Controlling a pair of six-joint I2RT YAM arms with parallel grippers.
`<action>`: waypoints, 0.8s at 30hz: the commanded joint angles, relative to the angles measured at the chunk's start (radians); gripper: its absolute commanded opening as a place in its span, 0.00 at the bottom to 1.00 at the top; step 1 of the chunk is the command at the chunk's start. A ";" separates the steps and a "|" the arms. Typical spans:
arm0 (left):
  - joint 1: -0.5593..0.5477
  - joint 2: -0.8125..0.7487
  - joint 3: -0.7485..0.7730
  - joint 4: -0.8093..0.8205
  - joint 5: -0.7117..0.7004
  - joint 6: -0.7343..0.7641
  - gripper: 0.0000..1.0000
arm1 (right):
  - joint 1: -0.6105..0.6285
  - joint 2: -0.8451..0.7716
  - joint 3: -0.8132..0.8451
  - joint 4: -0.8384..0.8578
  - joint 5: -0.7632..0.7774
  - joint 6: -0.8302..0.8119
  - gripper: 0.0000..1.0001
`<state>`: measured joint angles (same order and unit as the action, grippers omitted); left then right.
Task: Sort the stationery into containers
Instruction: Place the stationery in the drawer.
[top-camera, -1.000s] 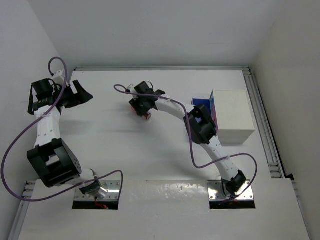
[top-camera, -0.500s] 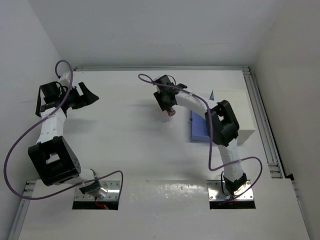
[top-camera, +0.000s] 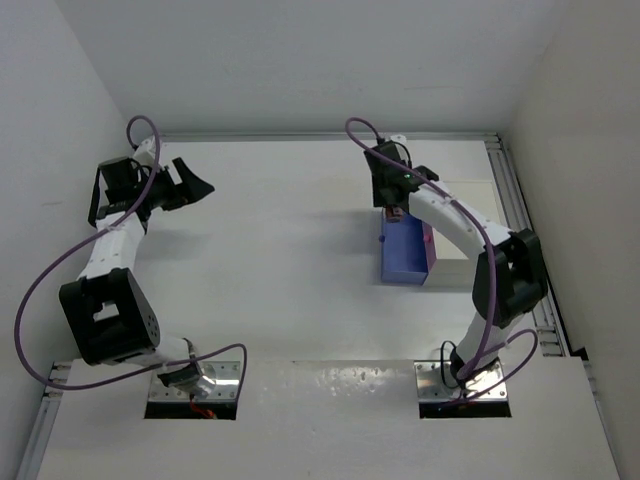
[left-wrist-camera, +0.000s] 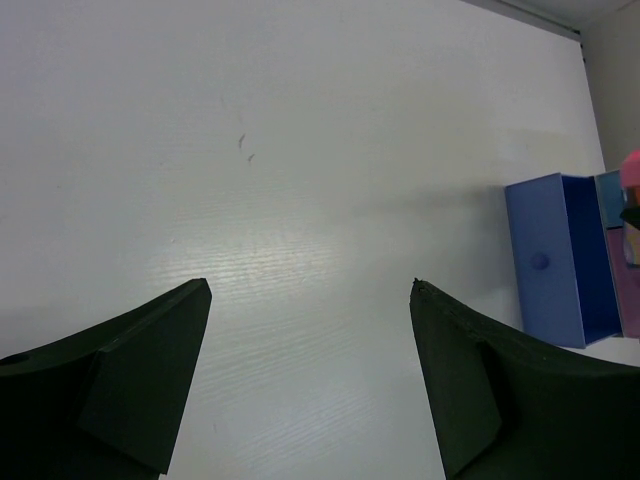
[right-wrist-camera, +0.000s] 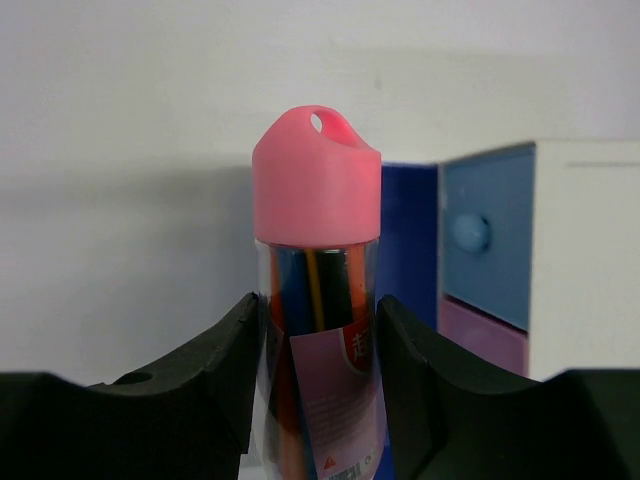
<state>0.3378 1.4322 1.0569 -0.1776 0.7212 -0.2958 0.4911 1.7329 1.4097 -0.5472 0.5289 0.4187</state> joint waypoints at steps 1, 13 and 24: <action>-0.019 0.005 0.008 0.067 0.011 -0.034 0.87 | -0.049 -0.024 -0.034 -0.034 0.034 0.069 0.00; -0.074 -0.015 -0.008 0.064 -0.023 -0.025 0.87 | -0.129 0.013 -0.066 -0.074 -0.118 0.098 0.00; -0.172 -0.012 -0.006 0.096 -0.083 -0.026 0.86 | -0.129 0.010 -0.074 -0.099 -0.129 0.114 0.73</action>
<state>0.1837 1.4391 1.0477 -0.1364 0.6579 -0.3233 0.3618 1.7531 1.3205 -0.6395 0.3916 0.5106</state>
